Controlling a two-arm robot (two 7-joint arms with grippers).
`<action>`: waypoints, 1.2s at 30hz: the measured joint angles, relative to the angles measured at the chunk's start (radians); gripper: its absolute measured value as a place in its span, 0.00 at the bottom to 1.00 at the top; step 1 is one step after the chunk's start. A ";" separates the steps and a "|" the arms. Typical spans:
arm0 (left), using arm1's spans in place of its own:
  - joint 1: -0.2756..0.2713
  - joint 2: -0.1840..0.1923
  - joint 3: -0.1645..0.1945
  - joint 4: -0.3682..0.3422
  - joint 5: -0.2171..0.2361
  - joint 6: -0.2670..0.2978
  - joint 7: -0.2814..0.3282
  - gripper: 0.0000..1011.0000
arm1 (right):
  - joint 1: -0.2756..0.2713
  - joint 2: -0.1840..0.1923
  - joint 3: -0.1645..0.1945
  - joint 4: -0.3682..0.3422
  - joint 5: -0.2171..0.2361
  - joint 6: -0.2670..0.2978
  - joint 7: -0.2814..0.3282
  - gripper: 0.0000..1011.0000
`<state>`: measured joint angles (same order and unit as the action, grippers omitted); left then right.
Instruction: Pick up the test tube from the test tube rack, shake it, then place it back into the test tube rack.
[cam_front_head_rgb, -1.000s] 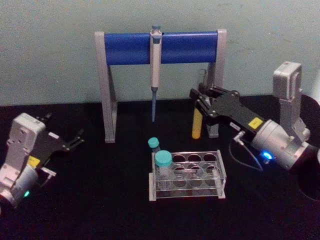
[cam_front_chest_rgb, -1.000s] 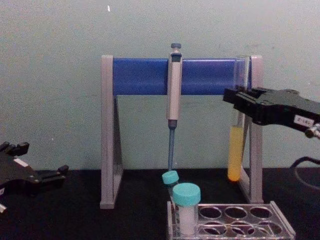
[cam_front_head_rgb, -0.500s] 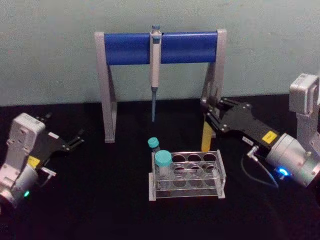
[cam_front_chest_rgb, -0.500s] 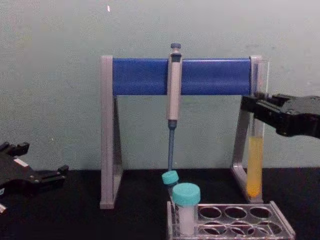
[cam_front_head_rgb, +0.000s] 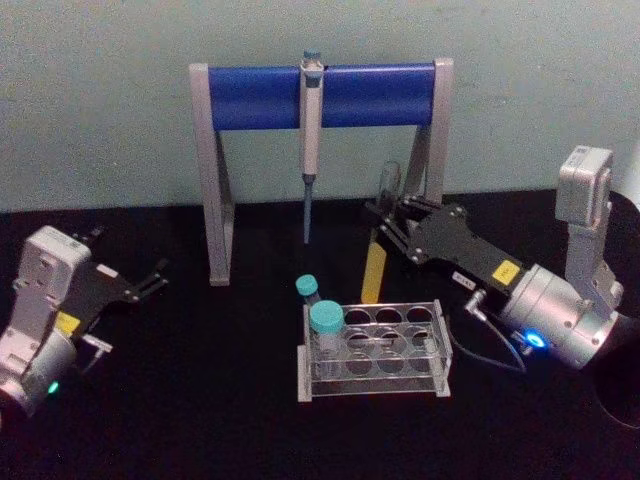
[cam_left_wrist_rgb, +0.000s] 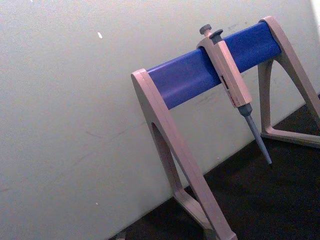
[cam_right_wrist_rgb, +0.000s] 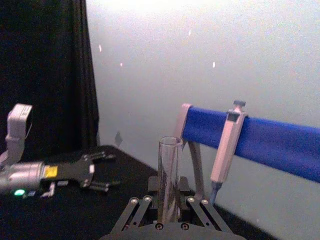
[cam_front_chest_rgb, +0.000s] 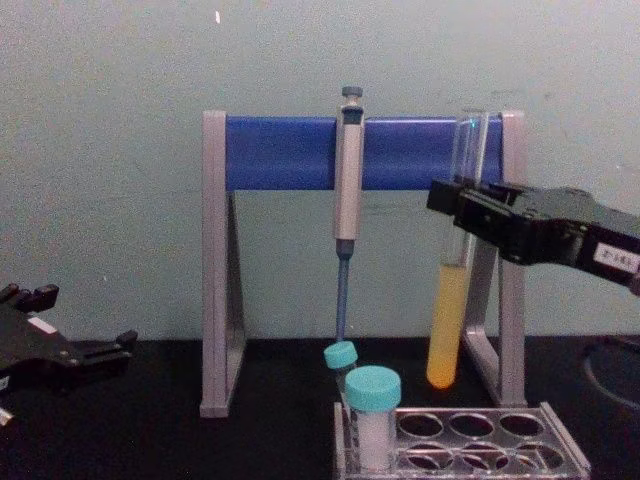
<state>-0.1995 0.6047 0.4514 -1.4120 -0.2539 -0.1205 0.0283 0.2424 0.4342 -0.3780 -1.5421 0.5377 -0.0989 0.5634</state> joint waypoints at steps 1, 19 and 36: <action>0.000 0.000 0.000 0.000 0.000 0.000 0.000 0.99 | 0.005 -0.005 -0.001 0.009 0.000 -0.008 0.000 0.23; 0.000 0.000 0.000 0.000 0.000 0.000 0.000 0.99 | 0.044 -0.062 0.022 0.096 -0.091 -0.090 -0.087 0.23; 0.000 0.000 0.000 0.000 0.000 0.000 0.000 0.99 | -0.051 0.035 0.055 -0.089 -0.184 0.042 -0.121 0.23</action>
<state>-0.1995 0.6047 0.4514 -1.4120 -0.2539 -0.1205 0.0283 0.1910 0.4694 -0.3234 -1.6310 0.3537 -0.0569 0.4420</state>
